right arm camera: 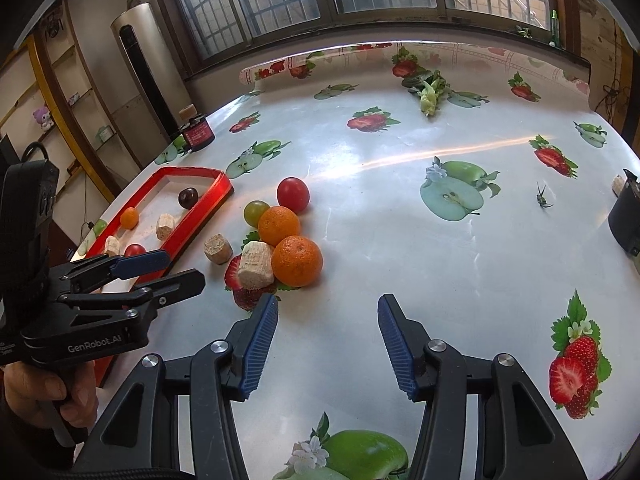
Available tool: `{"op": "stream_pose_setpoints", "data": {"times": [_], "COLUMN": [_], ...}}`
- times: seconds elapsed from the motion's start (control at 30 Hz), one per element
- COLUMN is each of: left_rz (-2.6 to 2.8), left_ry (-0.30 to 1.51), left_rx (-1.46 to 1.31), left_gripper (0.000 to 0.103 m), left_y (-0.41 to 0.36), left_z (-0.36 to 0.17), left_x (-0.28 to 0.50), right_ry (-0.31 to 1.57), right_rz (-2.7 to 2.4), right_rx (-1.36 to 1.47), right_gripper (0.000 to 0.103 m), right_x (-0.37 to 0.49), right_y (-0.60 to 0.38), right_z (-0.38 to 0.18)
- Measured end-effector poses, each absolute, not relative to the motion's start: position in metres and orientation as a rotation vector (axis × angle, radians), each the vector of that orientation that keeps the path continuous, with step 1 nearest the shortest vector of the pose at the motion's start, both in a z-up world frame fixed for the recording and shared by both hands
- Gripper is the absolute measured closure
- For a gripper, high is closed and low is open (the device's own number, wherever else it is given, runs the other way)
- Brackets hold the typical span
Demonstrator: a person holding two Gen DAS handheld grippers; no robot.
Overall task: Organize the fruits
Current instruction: 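Move both open tools back toward the fruit pile, then grasp the beige round cork disc with the left tool while the right tool grasps an orange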
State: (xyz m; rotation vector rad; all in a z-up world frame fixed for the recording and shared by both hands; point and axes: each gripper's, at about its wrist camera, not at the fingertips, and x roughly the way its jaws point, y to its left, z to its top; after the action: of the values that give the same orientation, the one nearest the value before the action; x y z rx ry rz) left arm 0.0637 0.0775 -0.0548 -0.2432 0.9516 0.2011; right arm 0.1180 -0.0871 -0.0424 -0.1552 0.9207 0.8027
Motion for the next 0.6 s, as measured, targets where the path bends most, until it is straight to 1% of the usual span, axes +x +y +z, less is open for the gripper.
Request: {"op": "stream_pose_setpoints", "data": {"times": [0.1,0.13,0.17,0.23,0.3,0.43,0.6], "left_rz": [0.201,0.199,0.196,0.185,0.189,0.190,0.183], "left_ry": [0.960,0.965,0.973,0.974,0.966,0.956,0.949], "left_rx": [-0.246,-0.247,-0.252,-0.253,-0.241,-0.202,-0.237], "left_gripper": [0.048,0.052,0.060,0.068,0.069,0.081,0.081], "left_y": [0.083,0.085,0.087,0.088,0.088,0.089,0.108], "left_z": [-0.060,-0.062,-0.065,-0.067,-0.068,-0.069,-0.068], "left_x": [0.073,0.076,0.078,0.082,0.086,0.093,0.087], "right_ry": [0.934,0.938,0.941,0.949,0.959,0.972,1.013], "right_rz": [0.812,0.815,0.818,0.824,0.834,0.862,0.885], "right_rx": [-0.160,-0.161,-0.161,-0.164,-0.160,-0.137,-0.093], "right_gripper": [0.052,0.052,0.053,0.054,0.056,0.056,0.057], "right_x": [0.126,0.128,0.130,0.134,0.137,0.142,0.148], "right_y": [-0.078,-0.075,-0.073,-0.067,-0.062,-0.054,-0.046], "right_z": [-0.047,-0.049,-0.051,-0.054,-0.057,-0.059,-0.067]}}
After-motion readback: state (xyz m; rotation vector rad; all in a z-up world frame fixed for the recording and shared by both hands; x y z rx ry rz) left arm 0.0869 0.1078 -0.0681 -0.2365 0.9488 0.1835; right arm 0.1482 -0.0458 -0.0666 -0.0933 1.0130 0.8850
